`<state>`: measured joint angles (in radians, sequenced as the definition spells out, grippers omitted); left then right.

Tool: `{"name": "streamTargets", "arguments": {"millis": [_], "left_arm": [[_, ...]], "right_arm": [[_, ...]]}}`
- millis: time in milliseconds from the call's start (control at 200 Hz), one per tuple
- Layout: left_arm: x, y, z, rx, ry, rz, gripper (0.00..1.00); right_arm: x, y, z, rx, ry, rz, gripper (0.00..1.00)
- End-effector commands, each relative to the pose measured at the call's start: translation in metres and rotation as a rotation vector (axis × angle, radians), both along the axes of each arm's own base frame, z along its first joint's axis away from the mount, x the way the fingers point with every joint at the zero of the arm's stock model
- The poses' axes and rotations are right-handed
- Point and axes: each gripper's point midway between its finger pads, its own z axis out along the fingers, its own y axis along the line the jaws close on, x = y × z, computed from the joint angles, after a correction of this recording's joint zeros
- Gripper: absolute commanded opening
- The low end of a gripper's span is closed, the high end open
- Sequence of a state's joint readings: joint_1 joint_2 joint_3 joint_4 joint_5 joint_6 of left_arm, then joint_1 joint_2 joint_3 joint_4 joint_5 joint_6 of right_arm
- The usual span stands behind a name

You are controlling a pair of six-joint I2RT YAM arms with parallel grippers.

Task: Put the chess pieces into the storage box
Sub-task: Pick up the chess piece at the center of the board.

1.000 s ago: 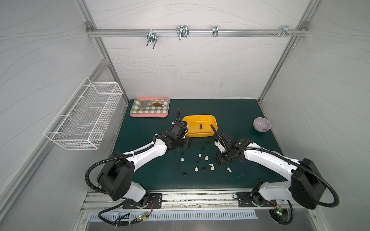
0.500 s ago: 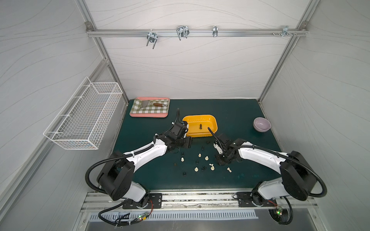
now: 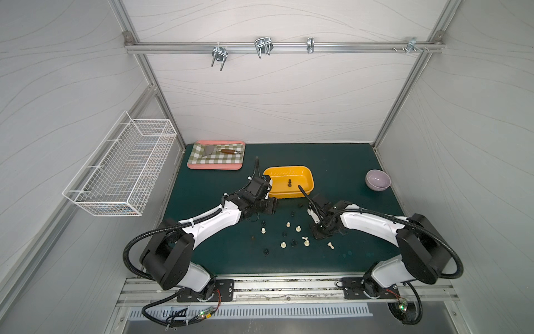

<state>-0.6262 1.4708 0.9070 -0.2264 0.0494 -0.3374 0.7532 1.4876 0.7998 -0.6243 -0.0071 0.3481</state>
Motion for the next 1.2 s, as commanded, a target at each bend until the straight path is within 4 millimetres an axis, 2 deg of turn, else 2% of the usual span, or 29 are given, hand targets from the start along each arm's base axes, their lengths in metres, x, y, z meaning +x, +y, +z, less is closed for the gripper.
{"name": "streamTargets", "arguments": {"millis": [0, 255, 460, 795, 1005, 1195], "left_arm": [[0.009, -0.009, 0.013, -0.047, -0.034, 0.003, 0.62], [0.008, -0.011, 0.011, -0.047, -0.030, -0.003, 0.62], [0.008, -0.012, 0.010, -0.046, -0.027, -0.004, 0.63], [0.007, -0.013, 0.009, -0.044, -0.023, -0.008, 0.63], [0.007, -0.013, 0.009, -0.041, -0.024, -0.008, 0.63], [0.007, -0.012, 0.009, -0.039, -0.023, -0.009, 0.63]], "right_arm": [[0.001, 0.000, -0.003, -0.013, -0.002, 0.004, 0.24], [0.003, 0.002, -0.004, -0.013, -0.004, 0.008, 0.21], [0.004, 0.003, -0.004, -0.013, -0.002, 0.012, 0.15], [0.006, 0.005, 0.004, 0.002, -0.016, 0.014, 0.08], [0.014, 0.010, 0.027, 0.055, -0.050, 0.016, 0.07], [0.028, 0.016, 0.057, 0.130, -0.097, 0.011, 0.06]]}}
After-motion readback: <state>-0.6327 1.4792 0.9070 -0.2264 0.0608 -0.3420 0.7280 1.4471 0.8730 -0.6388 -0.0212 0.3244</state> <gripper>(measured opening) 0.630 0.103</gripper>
